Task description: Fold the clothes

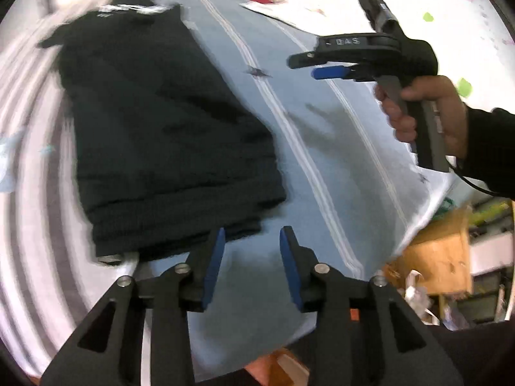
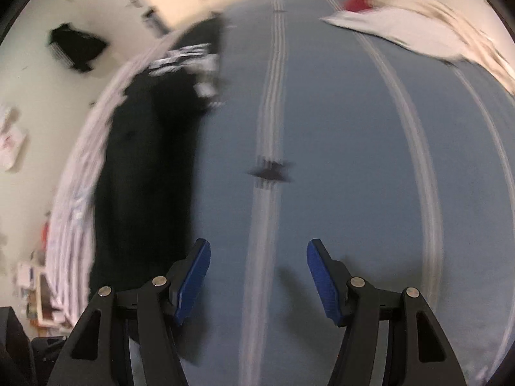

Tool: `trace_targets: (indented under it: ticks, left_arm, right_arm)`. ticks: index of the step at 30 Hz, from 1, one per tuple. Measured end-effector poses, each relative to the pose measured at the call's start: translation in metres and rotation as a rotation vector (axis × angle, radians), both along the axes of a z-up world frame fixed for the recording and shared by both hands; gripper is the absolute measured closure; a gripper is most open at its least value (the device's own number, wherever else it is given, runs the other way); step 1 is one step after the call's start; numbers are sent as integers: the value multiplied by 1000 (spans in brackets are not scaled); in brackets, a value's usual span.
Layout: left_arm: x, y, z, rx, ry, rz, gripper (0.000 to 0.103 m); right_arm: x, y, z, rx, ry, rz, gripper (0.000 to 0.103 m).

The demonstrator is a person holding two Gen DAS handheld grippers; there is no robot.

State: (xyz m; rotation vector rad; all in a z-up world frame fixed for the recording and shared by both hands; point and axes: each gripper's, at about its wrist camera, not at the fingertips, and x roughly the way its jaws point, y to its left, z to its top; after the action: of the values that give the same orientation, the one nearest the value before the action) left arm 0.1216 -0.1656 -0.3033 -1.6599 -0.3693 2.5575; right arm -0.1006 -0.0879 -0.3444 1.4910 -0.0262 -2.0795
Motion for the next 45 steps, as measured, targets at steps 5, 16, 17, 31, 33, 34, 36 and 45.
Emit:
trace_targets:
  ticks: [5,16,17,31,33,34,36,45]
  left_arm:
    - [23,-87,-16,-72,-55,293,63]
    - [8,-121,-70,74,-113,318,58]
    - [9,-122,-74,94,-117,319,73]
    - [55,-166,-75,96,-149,354,87]
    - [52,-164,-74,80,-144,332,83]
    - [53,-164,-71,80,-143,331,80]
    - [59,-166,-65,93,-156,334,71]
    - [38,-203,-13,44,-32,322,71]
  right_arm:
    - [-3,-75,7,1,41,115,44]
    - [-35,-130,-23,44,-24,81,44]
    - [-40,-130,-28,36,-46,65,44]
    - [-23,-117,-72,188,-75,88,94]
    - [-19,-116,-73,215,-51,89,90]
    - [-18,-117,-71,238,-40,88,88]
    - [-20,-117,-61,253,-38,74,83]
    - [-63,-140,10,194,157,-76,81]
